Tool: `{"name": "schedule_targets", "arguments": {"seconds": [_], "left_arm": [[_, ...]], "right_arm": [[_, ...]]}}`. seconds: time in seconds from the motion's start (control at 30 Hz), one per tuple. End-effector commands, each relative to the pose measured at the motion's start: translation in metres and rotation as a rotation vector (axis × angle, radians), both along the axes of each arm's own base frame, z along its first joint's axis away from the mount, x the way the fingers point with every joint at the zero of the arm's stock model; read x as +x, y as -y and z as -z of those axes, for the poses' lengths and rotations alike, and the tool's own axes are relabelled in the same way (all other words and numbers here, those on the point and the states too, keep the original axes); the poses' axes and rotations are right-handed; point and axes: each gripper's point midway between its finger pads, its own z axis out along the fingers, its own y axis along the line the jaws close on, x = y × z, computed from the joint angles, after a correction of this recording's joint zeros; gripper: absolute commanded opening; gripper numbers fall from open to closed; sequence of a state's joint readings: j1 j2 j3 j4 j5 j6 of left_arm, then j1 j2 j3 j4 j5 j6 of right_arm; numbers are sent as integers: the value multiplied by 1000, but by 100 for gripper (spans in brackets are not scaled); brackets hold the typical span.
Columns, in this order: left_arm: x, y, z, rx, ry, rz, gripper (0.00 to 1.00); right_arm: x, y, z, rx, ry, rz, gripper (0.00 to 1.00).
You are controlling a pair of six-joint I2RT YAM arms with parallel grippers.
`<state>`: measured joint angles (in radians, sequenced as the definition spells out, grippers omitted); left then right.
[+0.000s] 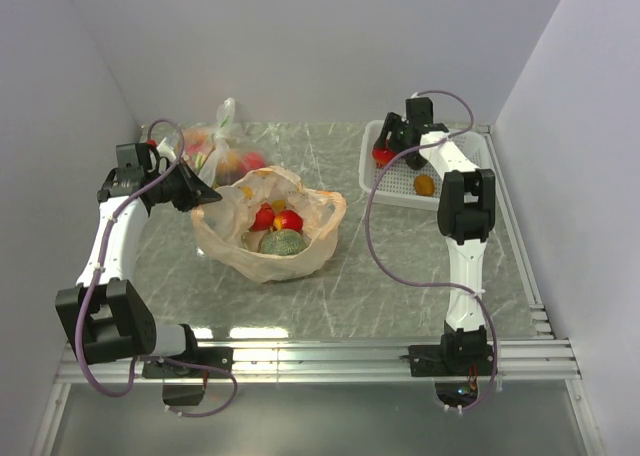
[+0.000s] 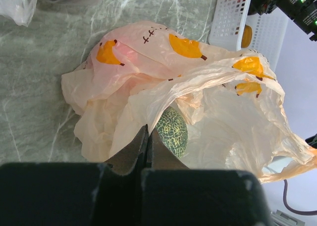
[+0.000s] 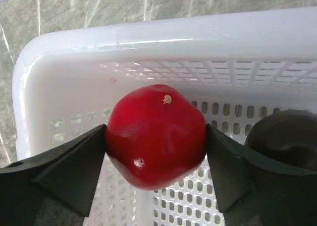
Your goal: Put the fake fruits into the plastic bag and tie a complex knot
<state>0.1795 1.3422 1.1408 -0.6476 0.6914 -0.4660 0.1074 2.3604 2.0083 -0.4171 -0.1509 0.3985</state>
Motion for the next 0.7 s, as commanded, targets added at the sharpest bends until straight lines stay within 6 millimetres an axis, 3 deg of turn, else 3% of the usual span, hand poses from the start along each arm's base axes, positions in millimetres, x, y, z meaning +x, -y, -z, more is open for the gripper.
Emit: {"name": "schedule_targets", "arguments": {"seconds": [0.0, 0.07, 0.17, 0.2, 0.27, 0.3, 0.37, 0.4, 0.47, 0.5, 0.57, 0.6, 0.63, 0.67], "left_arm": [[5, 1, -5, 2, 27, 7, 0], [5, 1, -7, 2, 29, 7, 0], [5, 1, -12, 7, 37, 10, 0], [5, 1, -12, 8, 40, 11, 0], [6, 1, -14, 10, 46, 9, 0], [5, 1, -15, 8, 49, 9, 1], [6, 1, -16, 6, 50, 7, 0], [5, 1, -17, 4, 53, 8, 0], [6, 2, -19, 0, 58, 10, 1], [5, 3, -20, 0, 60, 12, 0], [5, 5, -24, -6, 71, 19, 1], [5, 5, -27, -8, 76, 18, 0], [5, 7, -28, -10, 80, 23, 1], [6, 10, -32, -9, 89, 34, 1]], "right_arm": [[2, 2, -19, 18, 36, -17, 73], [0, 6, -24, 13, 39, -26, 64], [-6, 14, -48, -2, 66, -47, 60], [-8, 15, -69, 1, 96, -57, 59], [-16, 15, -92, 18, 116, -87, 58], [-22, 15, -121, 27, 161, -100, 58], [-34, 10, -153, 40, 210, -138, 58], [-46, 5, -187, 59, 270, -166, 58], [-63, -7, -223, 93, 334, -227, 58], [-82, -22, -254, 120, 387, -289, 58], [-104, -41, -283, 126, 453, -375, 57], [-124, -50, -305, 126, 506, -419, 57], [-141, -73, -318, 124, 551, -486, 57], [-153, -83, -326, 92, 596, -534, 57]]}}
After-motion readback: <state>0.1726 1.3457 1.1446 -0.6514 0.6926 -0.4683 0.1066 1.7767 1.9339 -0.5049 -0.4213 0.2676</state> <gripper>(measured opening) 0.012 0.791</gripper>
